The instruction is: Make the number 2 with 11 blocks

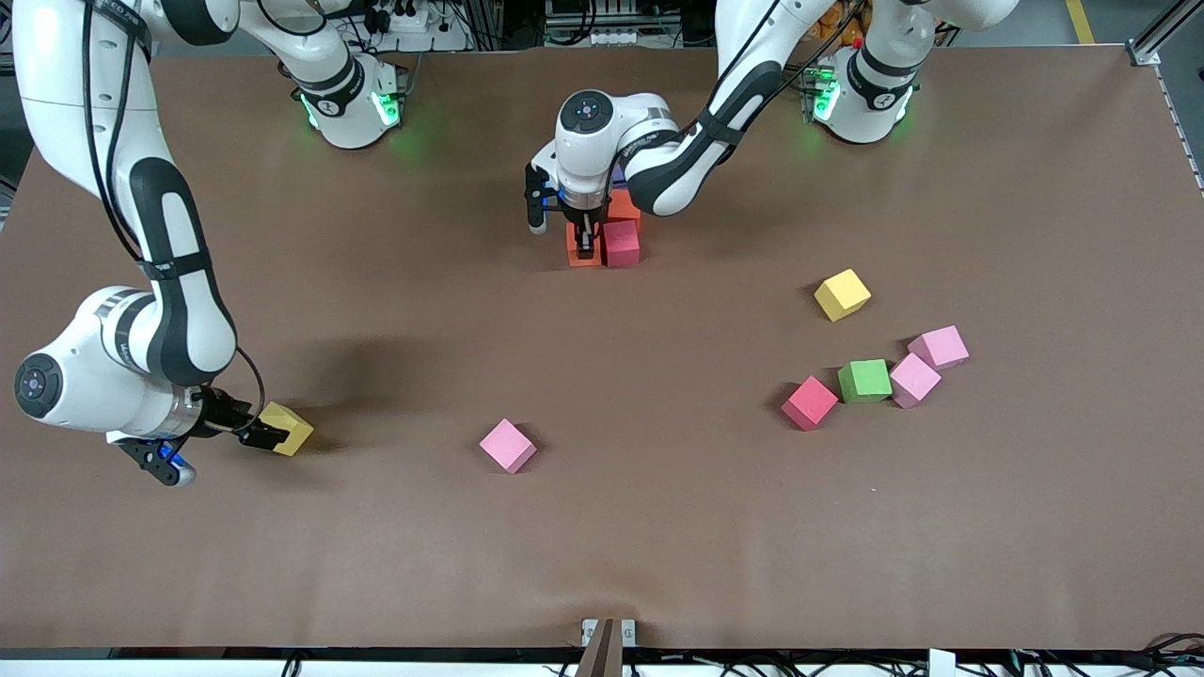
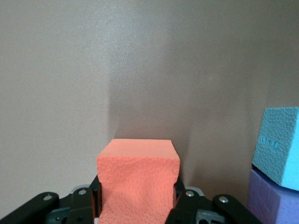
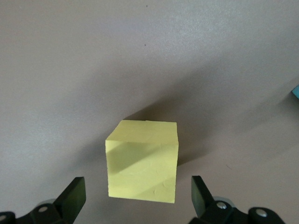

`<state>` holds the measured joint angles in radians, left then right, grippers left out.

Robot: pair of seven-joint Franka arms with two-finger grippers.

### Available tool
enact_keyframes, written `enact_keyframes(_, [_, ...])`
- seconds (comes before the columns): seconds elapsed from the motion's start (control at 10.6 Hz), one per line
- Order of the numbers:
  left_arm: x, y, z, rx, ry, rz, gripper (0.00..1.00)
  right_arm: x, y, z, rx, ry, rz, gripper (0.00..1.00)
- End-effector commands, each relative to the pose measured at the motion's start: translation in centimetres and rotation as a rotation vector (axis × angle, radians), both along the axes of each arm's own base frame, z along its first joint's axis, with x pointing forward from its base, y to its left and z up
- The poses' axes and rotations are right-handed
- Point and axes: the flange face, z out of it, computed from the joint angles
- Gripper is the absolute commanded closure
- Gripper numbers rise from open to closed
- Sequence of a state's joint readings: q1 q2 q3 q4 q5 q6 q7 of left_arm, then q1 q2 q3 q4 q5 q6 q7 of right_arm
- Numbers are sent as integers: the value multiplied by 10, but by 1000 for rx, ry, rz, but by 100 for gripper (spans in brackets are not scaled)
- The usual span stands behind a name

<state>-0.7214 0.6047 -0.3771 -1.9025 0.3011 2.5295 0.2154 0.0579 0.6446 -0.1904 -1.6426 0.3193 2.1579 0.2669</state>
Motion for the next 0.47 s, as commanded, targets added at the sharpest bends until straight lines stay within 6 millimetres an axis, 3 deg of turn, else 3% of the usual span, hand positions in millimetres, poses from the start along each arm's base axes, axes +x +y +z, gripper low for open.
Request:
enact_keyframes(0.0, [-2, 8, 7, -1, -24, -47, 59, 0, -8, -7, 10, 7, -30, 0])
enact_keyframes(0.38, [-2, 8, 7, -2, -26, -64, 59, 1, -15, -8, 6, 5, -59, 0])
